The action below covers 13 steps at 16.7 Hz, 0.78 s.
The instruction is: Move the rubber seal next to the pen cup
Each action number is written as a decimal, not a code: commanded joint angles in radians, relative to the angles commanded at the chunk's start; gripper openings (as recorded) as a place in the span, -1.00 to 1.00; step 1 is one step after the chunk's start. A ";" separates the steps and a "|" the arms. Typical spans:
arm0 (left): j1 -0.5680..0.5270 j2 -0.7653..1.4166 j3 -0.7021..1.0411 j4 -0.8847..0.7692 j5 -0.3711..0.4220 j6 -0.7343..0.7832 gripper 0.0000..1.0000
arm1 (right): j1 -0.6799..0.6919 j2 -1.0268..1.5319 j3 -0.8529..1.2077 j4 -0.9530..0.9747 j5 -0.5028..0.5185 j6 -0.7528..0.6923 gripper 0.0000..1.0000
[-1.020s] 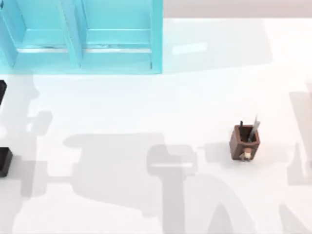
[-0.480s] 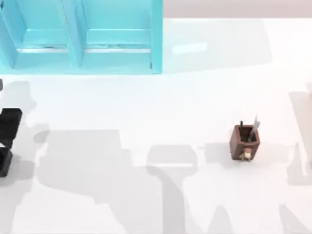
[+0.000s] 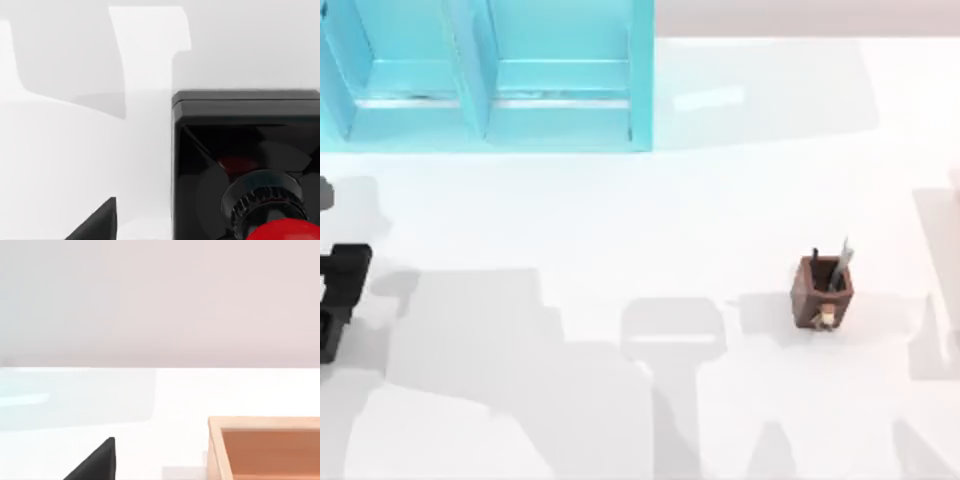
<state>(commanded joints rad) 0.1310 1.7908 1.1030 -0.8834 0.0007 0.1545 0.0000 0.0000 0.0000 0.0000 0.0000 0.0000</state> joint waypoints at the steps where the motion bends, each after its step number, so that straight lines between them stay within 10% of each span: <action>1: 0.000 0.000 0.000 0.000 0.000 0.000 0.70 | 0.000 0.000 0.000 0.000 0.000 0.000 1.00; 13: 0.000 0.000 0.000 0.000 0.000 0.000 -1.00 | 0.000 0.000 0.000 0.000 0.000 0.000 1.00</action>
<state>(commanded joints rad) 0.1310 1.7908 1.1030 -0.8834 0.0007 0.1545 0.0000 0.0000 0.0000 0.0000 0.0000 0.0000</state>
